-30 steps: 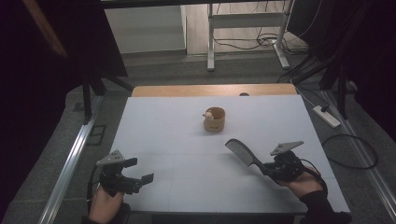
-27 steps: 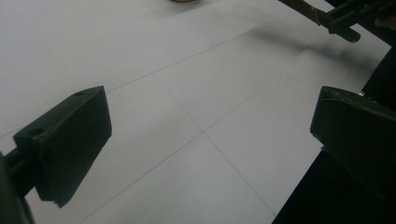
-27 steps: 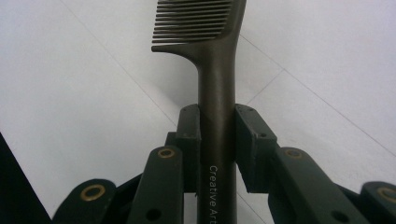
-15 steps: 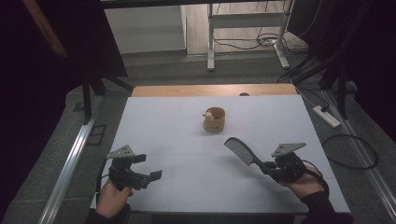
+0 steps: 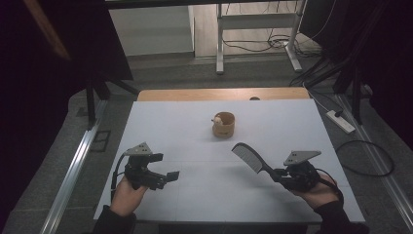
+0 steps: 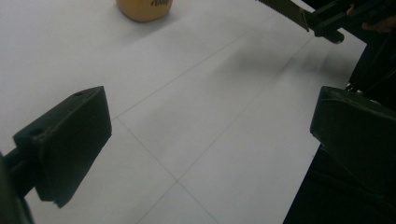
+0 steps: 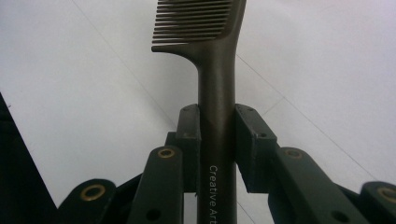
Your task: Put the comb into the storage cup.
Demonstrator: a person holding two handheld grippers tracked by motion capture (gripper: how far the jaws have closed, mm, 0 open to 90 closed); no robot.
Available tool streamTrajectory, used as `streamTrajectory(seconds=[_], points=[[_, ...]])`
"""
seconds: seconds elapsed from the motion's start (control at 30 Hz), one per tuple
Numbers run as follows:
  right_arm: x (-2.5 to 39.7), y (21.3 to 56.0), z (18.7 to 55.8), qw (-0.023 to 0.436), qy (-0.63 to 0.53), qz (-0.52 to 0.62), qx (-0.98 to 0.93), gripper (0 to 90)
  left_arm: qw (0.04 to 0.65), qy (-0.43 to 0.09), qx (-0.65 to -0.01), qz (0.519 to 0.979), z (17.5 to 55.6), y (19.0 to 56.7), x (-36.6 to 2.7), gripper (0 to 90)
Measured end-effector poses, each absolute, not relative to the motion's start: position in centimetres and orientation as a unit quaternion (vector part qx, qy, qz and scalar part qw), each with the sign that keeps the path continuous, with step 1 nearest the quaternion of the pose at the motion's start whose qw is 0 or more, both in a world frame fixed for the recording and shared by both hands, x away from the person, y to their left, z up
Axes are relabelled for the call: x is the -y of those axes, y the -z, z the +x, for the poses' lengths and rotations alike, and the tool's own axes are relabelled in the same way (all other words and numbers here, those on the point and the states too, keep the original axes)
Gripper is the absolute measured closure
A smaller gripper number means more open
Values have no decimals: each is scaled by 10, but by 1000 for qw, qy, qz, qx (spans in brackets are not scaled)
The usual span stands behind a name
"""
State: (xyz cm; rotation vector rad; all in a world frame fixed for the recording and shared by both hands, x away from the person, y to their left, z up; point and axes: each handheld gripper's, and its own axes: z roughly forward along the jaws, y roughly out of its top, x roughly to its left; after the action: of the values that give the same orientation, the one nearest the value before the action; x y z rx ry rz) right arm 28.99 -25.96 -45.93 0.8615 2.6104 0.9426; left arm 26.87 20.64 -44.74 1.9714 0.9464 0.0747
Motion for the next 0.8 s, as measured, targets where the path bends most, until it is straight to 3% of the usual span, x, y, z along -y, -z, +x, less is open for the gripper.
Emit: streamTrajectory(seconds=[0.8], points=[[249, 453, 281, 134, -343, 259, -893, 724, 470, 2, -347, 812, 305, 434, -177, 0]])
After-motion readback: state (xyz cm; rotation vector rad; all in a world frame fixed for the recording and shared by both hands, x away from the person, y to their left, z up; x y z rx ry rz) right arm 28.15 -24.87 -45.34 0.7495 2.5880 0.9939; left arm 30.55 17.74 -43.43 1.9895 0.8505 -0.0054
